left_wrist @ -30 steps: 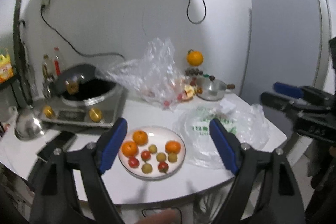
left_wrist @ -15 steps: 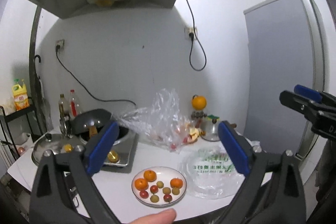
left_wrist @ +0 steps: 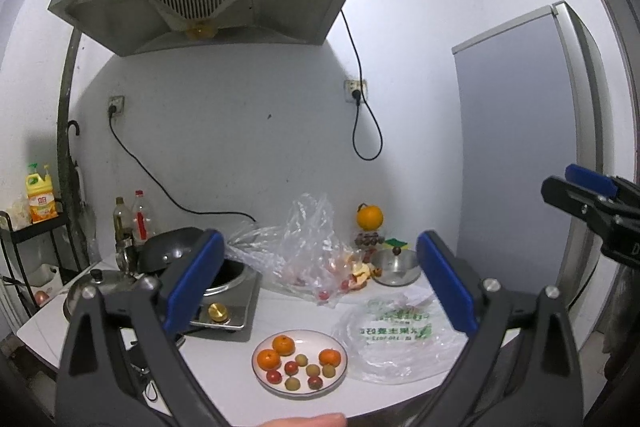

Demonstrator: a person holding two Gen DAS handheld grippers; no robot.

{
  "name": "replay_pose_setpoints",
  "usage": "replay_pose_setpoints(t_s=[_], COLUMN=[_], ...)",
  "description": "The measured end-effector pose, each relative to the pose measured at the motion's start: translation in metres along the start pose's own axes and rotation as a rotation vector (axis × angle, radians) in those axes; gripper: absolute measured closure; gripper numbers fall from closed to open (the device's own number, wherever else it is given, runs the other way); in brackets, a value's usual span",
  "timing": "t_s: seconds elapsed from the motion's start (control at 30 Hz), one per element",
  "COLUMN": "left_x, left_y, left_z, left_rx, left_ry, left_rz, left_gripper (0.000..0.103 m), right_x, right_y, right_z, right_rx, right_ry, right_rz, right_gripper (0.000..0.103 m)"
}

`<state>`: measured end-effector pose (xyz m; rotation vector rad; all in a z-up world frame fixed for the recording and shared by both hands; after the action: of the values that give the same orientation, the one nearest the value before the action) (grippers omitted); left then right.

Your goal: Organize fruits

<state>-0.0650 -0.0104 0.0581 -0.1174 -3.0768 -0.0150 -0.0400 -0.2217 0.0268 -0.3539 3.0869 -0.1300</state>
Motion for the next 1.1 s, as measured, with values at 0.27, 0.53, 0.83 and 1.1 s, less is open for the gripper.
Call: replay_pose_setpoints(t_s=[0.27, 0.53, 0.83, 1.1], left_x=[-0.001, -0.003, -0.014, -0.027], left_y=[-0.003, -0.005, 0.001, 0.011], left_z=[-0.001, -0.001, 0.006, 0.016], left_rx=[-0.001, 0.002, 0.022, 0.043], left_ry=[0.007, 0.006, 0.019, 0.048], left_rz=[-0.004, -0.011, -0.028, -0.057], left_gripper=[0.005, 0.005, 0.005, 0.005], right_x=[0.001, 0.001, -0.002, -0.007], right_y=[0.000, -0.001, 0.002, 0.003], right_z=[0.001, 0.003, 0.005, 0.011], right_rx=[-0.005, -0.005, -0.003, -0.004], right_ry=[0.002, 0.010, 0.022, 0.040], right_rz=[-0.003, -0.006, -0.009, -0.008], right_gripper=[0.027, 0.027, 0.027, 0.027])
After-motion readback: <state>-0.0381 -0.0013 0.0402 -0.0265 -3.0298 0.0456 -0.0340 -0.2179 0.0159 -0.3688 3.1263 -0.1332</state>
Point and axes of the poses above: each gripper's, at about its wrist camera, not at the fingertips, and x roughly against the way its jaws point, y to its left, z to its underside, the point moved 3 cm from there along -x, roughly the way its jaws point, and after that the axes turned 3 degrees about z, right-handed, at the moved point
